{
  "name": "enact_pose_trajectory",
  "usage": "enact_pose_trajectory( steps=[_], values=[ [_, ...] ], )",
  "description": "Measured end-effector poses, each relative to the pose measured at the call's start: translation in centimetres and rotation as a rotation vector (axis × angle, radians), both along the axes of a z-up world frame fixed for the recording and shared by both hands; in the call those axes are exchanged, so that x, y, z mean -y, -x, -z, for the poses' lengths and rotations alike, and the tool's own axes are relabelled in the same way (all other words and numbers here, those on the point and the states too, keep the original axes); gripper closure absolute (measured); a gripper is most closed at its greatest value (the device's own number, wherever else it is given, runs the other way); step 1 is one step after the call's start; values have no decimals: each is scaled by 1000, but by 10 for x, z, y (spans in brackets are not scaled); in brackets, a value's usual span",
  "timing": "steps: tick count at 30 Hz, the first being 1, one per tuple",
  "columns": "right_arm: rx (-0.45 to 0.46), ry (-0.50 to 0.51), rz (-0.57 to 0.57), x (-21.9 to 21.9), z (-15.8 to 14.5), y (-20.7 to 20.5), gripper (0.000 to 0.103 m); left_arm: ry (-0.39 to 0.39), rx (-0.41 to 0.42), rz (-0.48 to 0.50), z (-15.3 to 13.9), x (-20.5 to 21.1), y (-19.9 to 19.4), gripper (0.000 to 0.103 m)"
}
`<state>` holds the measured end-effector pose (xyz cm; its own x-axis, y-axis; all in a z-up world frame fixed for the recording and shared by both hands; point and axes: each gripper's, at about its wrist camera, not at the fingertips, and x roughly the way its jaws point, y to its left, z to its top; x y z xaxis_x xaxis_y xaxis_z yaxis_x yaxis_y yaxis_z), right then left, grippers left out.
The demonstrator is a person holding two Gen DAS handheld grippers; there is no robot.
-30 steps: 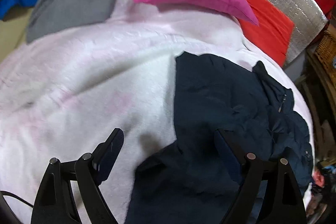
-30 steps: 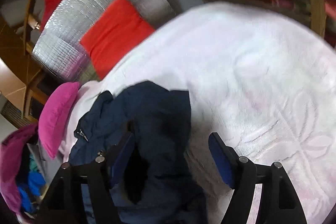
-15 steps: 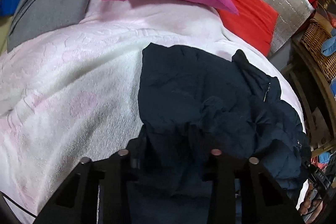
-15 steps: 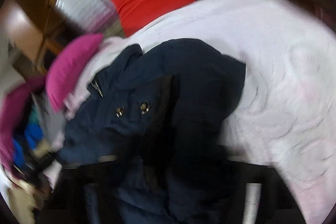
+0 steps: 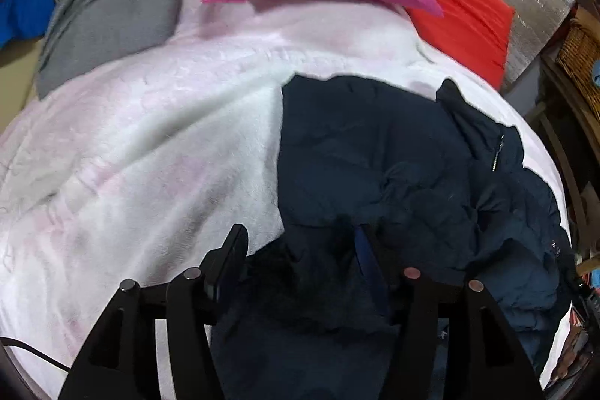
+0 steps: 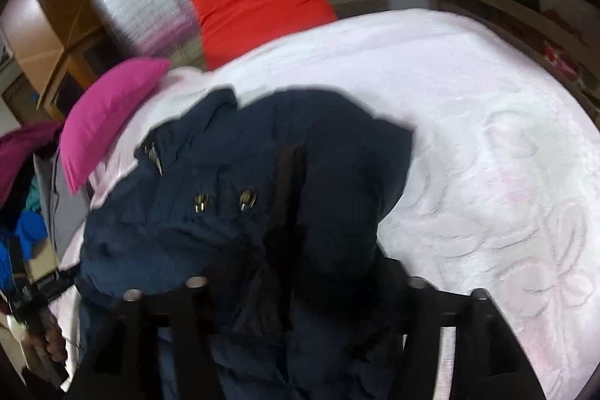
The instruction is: Fold large clothes
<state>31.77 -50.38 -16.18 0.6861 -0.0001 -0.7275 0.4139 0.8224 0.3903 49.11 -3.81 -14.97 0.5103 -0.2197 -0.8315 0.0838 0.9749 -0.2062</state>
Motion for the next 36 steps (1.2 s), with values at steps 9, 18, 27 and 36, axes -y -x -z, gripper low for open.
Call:
enact_pose_trajectory(
  steps=[9,18,27,36],
  values=[
    [224,-144,-95,-10,-42,35,52,18,170,162,-43,21,54,36],
    [78,-535,-162,-54,24,1,53,72,142,218,-26,62,57,36],
    [127,-699,-14,-41,56,-14,54,4,107,270,-1,101,44,57],
    [229,-485,-3,-47,21,-8,94,-65,147,329,-7,115,60,84]
  ],
)
